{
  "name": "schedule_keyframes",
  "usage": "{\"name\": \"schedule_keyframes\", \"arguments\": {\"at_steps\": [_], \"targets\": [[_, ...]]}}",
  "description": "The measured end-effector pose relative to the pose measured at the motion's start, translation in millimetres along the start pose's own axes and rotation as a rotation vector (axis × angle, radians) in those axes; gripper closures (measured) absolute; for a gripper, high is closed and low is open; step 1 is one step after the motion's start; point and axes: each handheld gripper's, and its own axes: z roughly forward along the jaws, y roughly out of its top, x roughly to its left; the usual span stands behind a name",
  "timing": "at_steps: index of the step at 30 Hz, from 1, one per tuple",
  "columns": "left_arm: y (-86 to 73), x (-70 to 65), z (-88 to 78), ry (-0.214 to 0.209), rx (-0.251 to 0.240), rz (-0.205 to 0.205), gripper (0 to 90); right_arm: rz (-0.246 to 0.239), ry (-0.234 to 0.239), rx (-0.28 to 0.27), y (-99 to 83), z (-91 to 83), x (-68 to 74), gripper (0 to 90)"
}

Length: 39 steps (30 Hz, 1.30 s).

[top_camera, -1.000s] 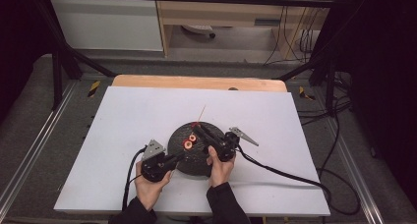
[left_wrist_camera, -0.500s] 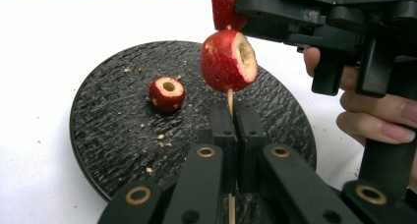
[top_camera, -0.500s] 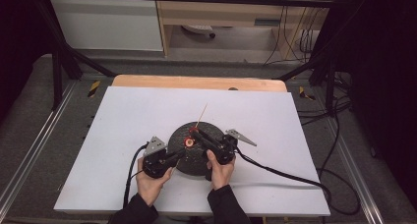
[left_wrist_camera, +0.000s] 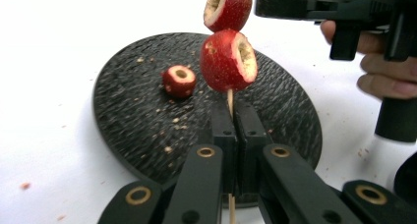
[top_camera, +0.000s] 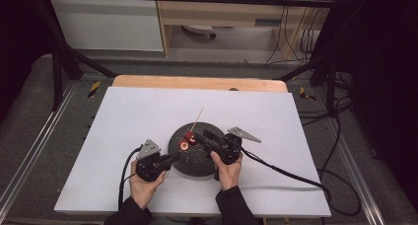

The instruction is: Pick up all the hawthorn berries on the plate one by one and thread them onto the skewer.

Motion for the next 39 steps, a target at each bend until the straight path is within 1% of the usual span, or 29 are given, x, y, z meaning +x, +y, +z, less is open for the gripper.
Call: {"name": "schedule_keyframes", "arguments": {"at_steps": [2,4,7,9,12,15,18,20,24,30,31,35,36,39], "targets": [[-1.1,3.5,-4.2,0.0,0.009,0.008,88.2,-0.027,-0.01,0.042,2.4,-2.3,-2.6,32.9],[-2.6,6.6,-8.3,0.001,0.015,0.023,88.2,-0.053,-0.034,0.074,3.9,-5.4,-5.4,27.0],[-5.4,10.9,-14.8,0.003,0.031,0.047,88.1,-0.104,-0.058,0.119,6.1,-10.6,-10.8,20.2],[-7.7,13.7,-18.9,0.004,0.044,0.057,88.2,-0.121,-0.07,0.154,7.9,-13.8,-14.0,16.1],[-10.4,18.2,-25.2,0.005,0.053,0.063,88.1,-0.157,-0.084,0.191,10.4,-17.5,-17.9,11.6],[-12.8,21.7,-31.8,0.008,0.069,0.081,88.1,-0.185,-0.09,0.254,12.3,-18.5,-21.3,7.2],[-16.0,25.2,-38.1,0.003,0.085,0.093,88.1,-0.216,-0.094,0.302,12.9,-19.7,-22.6,5.9],[-19.1,27.3,-41.9,0.004,0.092,0.097,88.1,-0.219,-0.092,0.327,13.2,-20.4,-22.5,4.7],[-25.6,31.7,-49.1,0.003,0.109,0.103,88.1,-0.25,-0.096,0.374,14.6,-21.8,-23.7,3.5],[-34.0,40.0,-57.6,0.002,0.123,0.095,88.1,-0.286,-0.117,0.444,17.8,-23.7,-25.8,3.1],[-35.4,41.6,-58.7,0.005,0.128,0.093,88.1,-0.282,-0.12,0.452,18.3,-23.6,-25.8,3.1],[-39.9,47.0,-63.7,0.009,0.134,0.085,88.1,-0.293,-0.132,0.501,21.3,-19.5,-24.8,3.6],[-40.3,47.9,-64.4,0.008,0.133,0.082,88.1,-0.308,-0.136,0.51,21.9,-17.5,-24.3,3.9],[-40.5,49.5,-66.7,0.009,0.126,0.079,88.1,-0.322,-0.139,0.546,24.1,-9.1,-20.9,4.4]]}}
